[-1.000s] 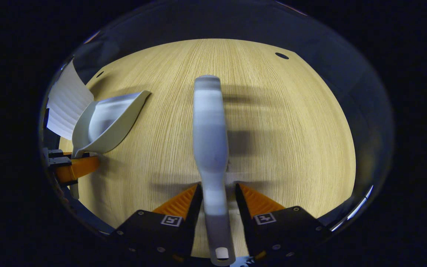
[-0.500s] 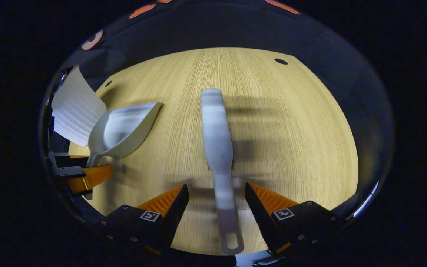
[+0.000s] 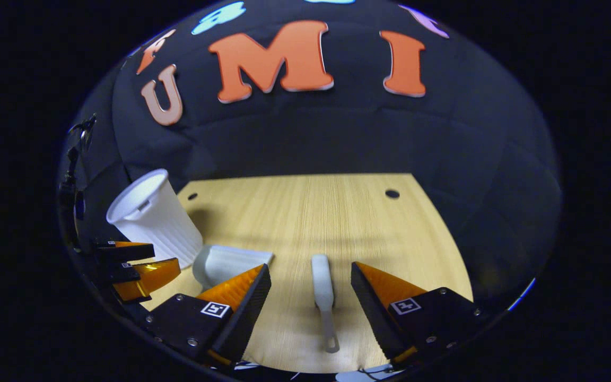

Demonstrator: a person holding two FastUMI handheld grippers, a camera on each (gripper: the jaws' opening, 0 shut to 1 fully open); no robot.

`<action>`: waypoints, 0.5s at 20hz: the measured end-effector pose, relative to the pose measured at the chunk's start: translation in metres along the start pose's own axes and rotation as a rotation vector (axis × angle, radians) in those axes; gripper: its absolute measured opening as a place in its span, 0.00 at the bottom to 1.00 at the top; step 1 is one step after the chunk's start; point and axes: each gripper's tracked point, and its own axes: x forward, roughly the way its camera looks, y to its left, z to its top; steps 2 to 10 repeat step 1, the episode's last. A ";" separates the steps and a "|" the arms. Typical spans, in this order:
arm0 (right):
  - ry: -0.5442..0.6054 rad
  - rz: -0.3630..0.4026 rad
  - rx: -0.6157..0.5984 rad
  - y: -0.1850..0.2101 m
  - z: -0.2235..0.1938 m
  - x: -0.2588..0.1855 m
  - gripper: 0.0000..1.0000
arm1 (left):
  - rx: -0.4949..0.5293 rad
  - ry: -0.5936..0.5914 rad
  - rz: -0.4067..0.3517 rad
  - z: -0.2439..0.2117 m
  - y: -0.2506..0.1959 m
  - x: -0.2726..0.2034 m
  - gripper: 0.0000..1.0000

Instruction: Pick up the small broom and dustpan from the desktop, sweep the trash into the dustpan with the broom, and then empty the trash into the garbage bin.

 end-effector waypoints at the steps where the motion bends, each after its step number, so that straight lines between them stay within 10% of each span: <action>1: -0.070 0.001 -0.016 -0.002 0.013 -0.016 0.94 | -0.012 -0.074 -0.024 0.016 -0.010 -0.014 1.00; 10: -0.070 0.001 -0.016 -0.002 0.013 -0.016 0.94 | -0.012 -0.074 -0.024 0.016 -0.010 -0.014 1.00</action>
